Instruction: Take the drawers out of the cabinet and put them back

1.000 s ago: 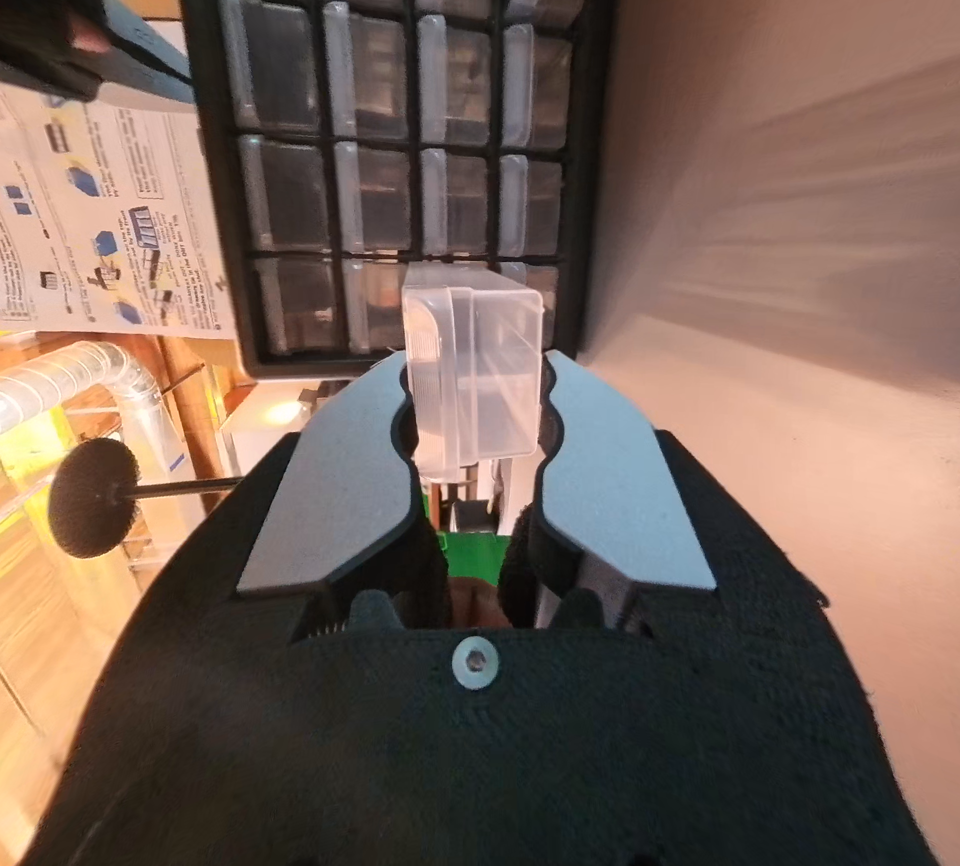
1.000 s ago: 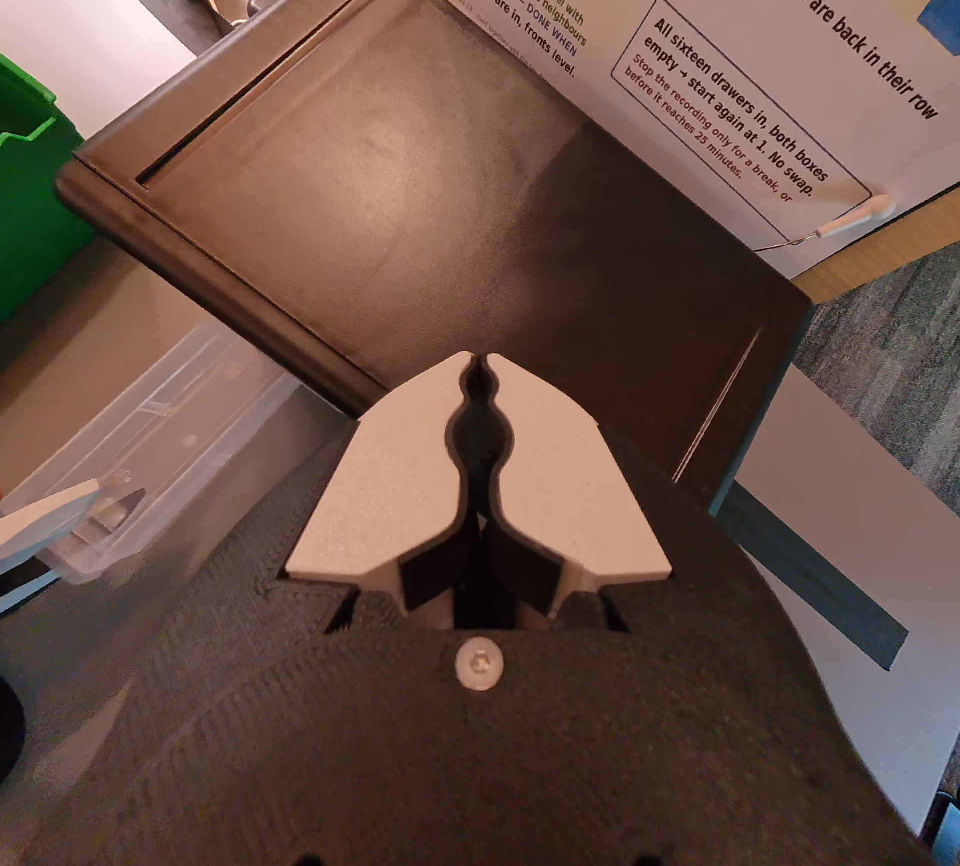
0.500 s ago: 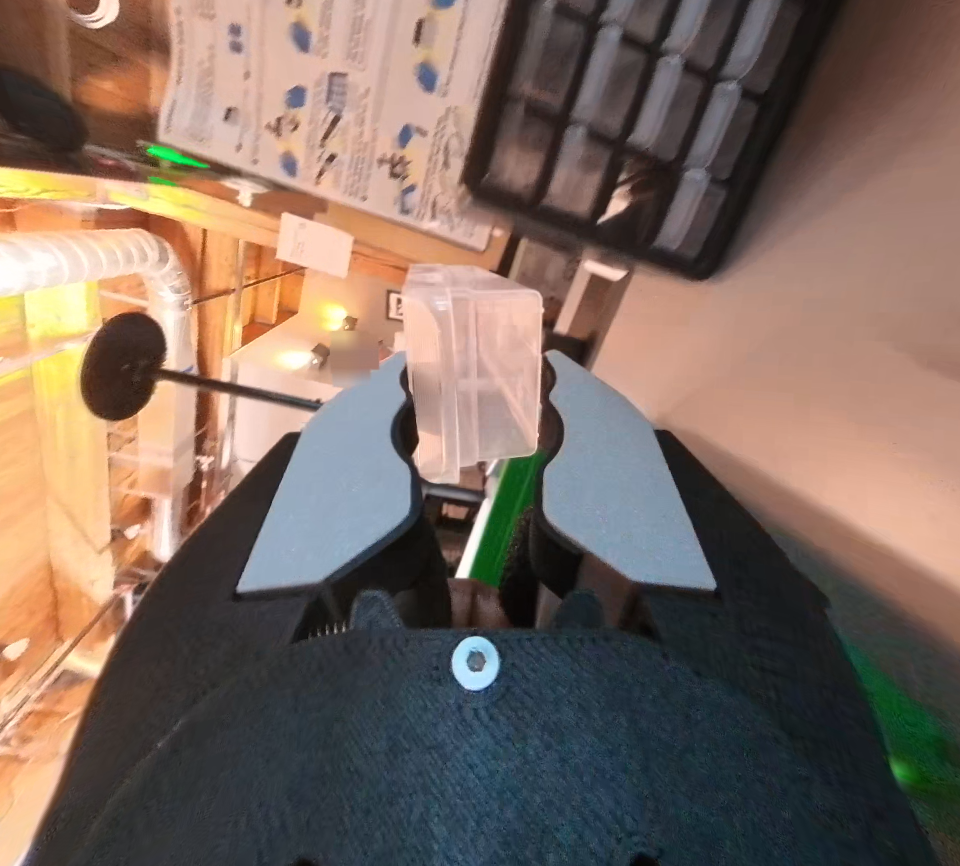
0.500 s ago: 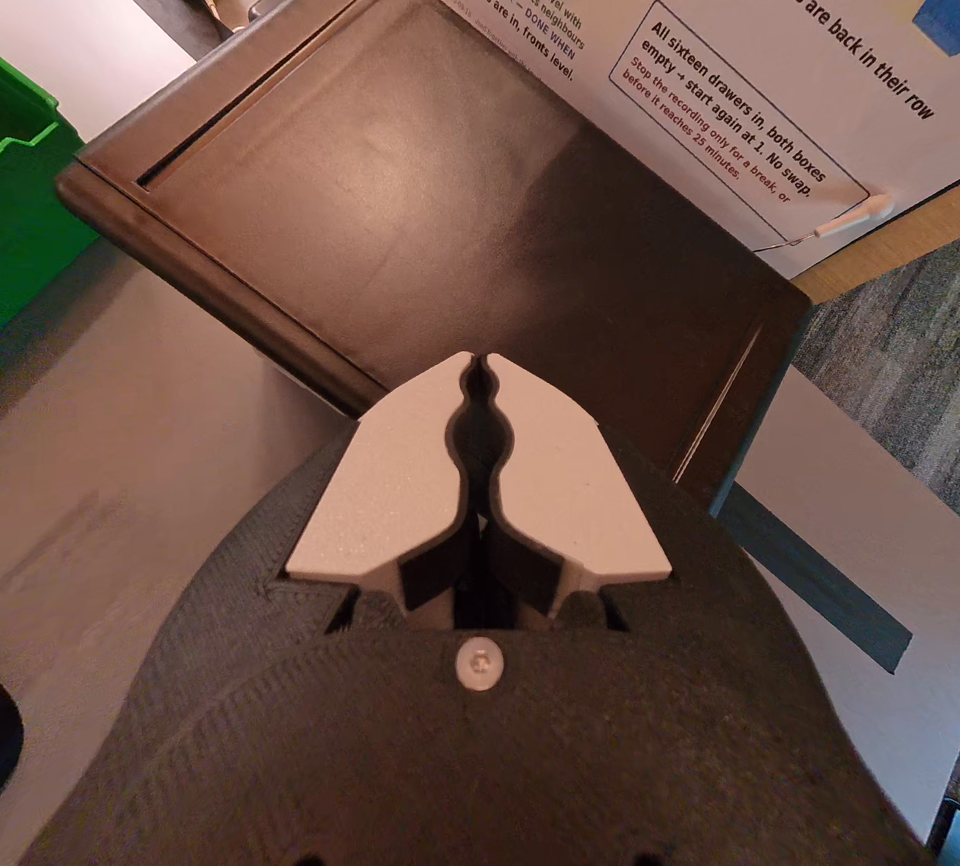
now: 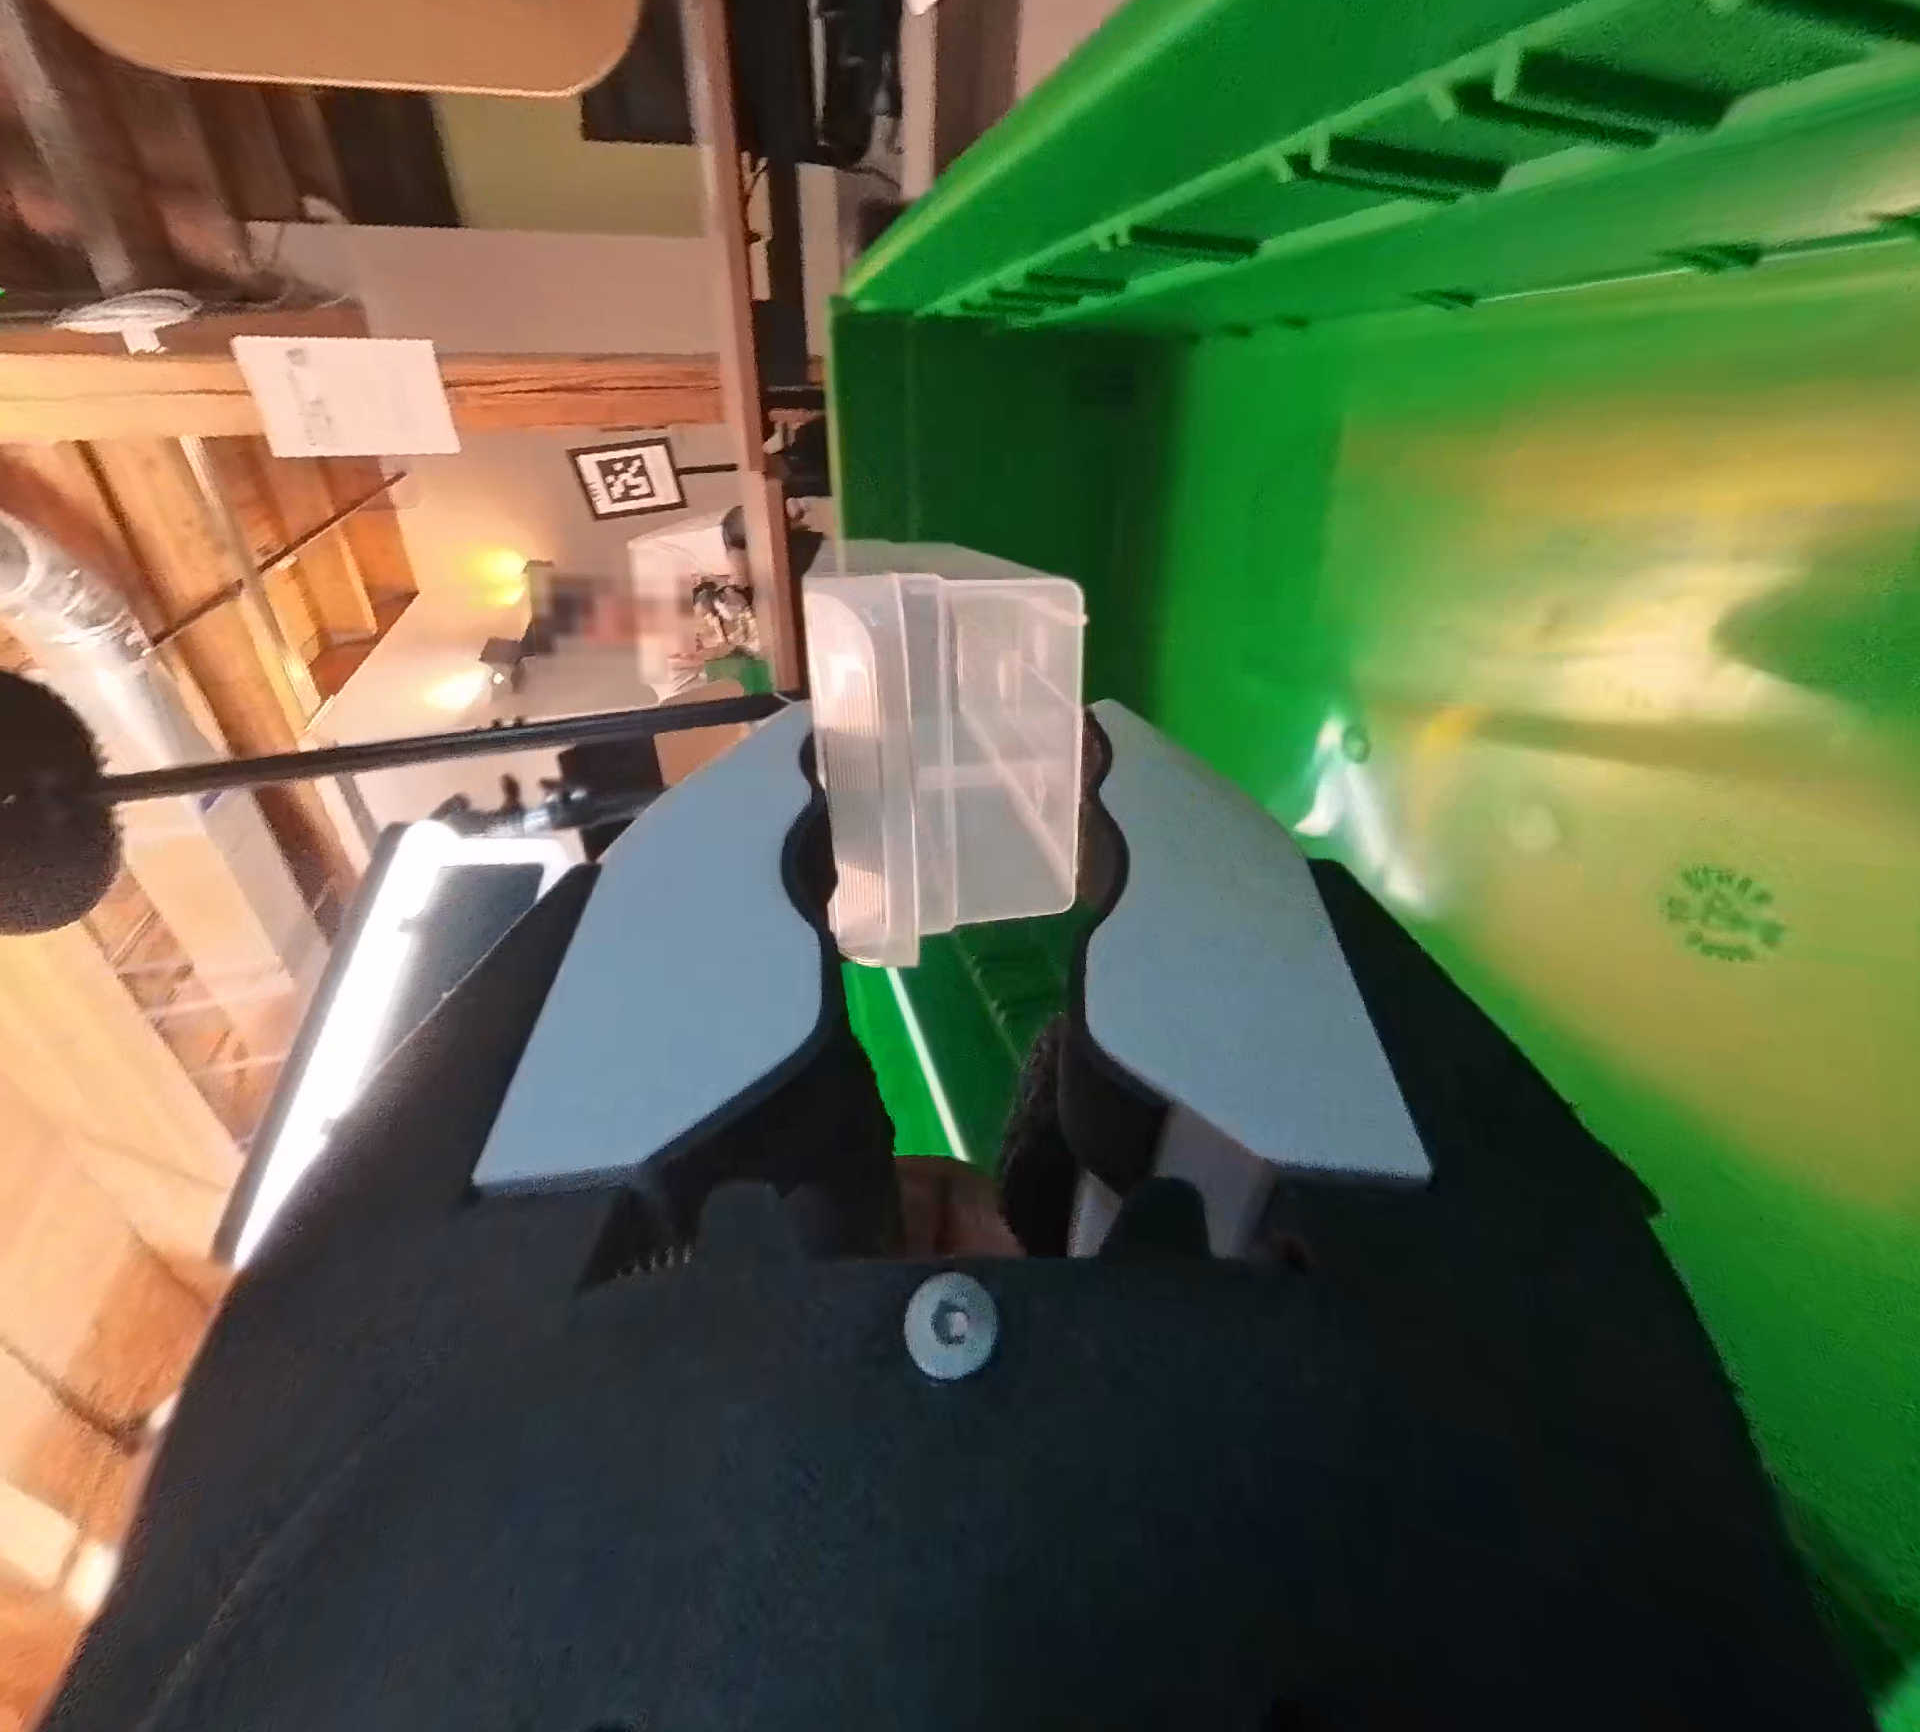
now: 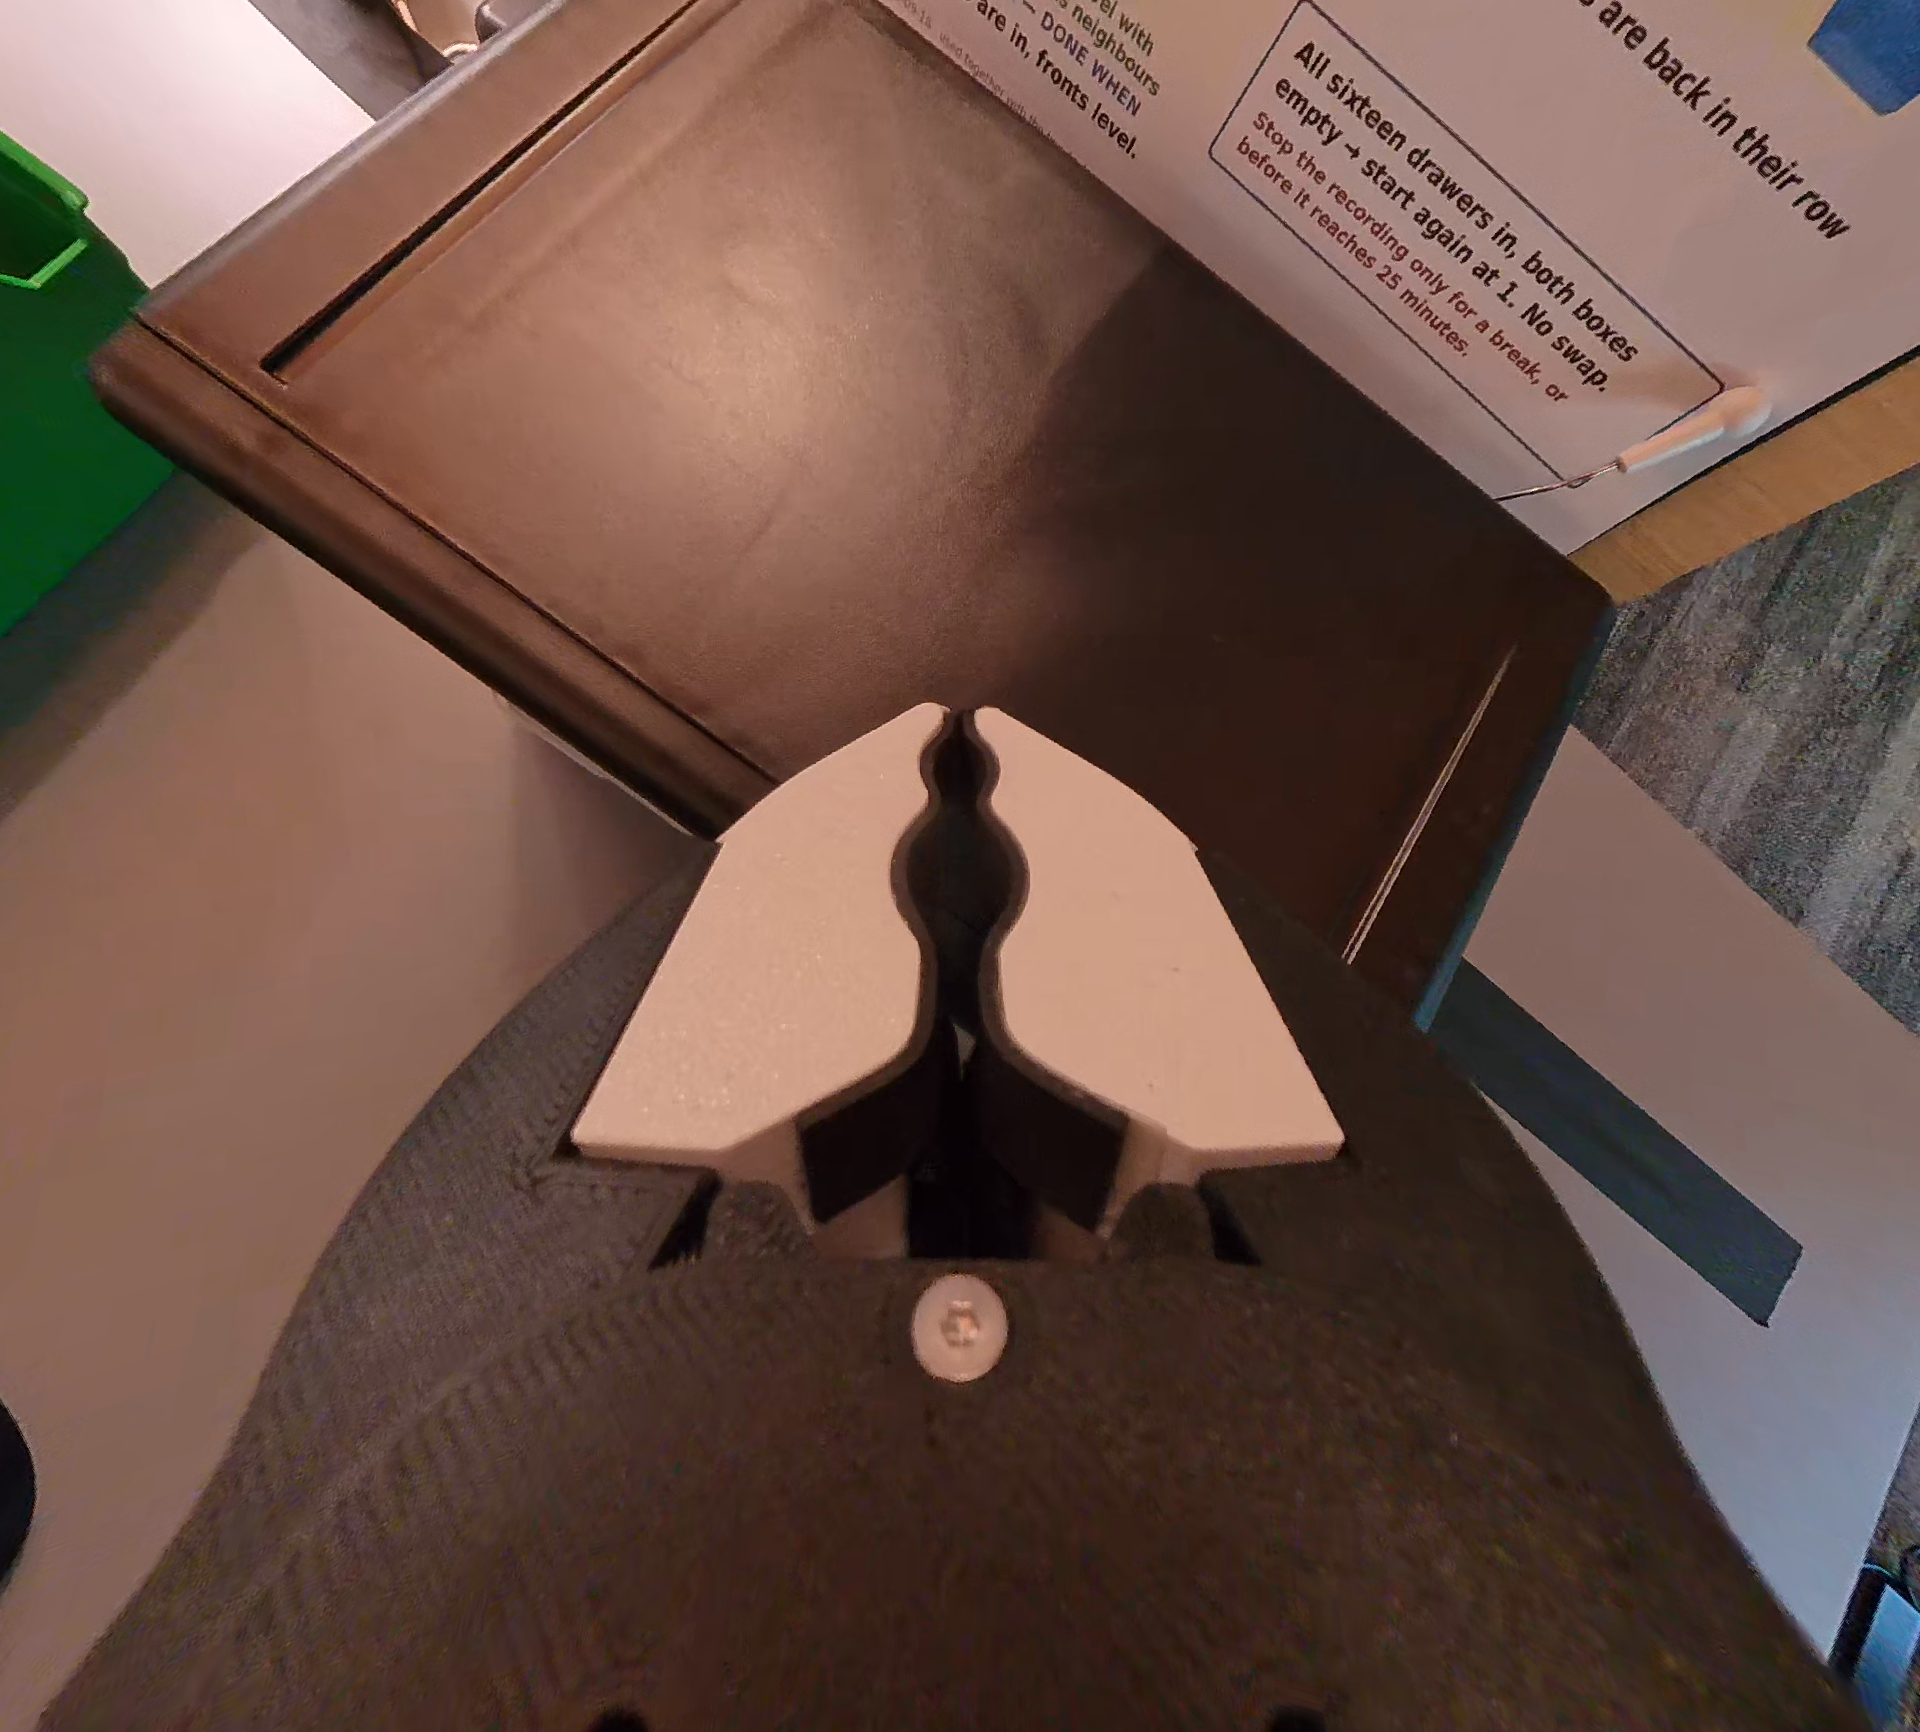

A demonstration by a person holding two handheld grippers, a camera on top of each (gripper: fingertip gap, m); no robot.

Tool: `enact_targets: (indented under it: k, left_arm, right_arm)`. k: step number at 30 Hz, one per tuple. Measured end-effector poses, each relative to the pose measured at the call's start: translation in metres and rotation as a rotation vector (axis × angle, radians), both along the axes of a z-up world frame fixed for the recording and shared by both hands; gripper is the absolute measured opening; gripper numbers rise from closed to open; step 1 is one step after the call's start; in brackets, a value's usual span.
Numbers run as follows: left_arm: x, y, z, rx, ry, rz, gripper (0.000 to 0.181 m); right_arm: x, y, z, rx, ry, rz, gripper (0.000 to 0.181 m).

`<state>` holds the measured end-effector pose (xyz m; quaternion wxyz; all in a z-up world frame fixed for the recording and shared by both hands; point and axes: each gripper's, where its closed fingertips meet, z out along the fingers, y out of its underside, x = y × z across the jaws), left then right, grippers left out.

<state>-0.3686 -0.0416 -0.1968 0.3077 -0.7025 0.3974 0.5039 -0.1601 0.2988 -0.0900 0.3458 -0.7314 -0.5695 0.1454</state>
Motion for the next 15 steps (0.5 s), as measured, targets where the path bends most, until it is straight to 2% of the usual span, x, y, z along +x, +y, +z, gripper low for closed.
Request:
enact_targets:
  k: [4, 7, 15]
  left_arm:
    - [-0.004, 0.022, -0.024, -0.050, 0.019, -0.012, 0.044]
    - [0.000, 0.035, -0.035, -0.034, -0.047, -0.030, 0.044]
    - [-0.001, 0.038, -0.055, -0.089, -0.140, -0.065, 0.045]
  right_arm:
    - [0.000, 0.000, 0.000, -0.003, 0.005, 0.003, 0.001]
    - [0.000, 0.000, 0.000, -0.015, 0.011, 0.007, 0.001]
    - [0.000, 0.000, 0.000, -0.011, 0.013, 0.009, 0.001]
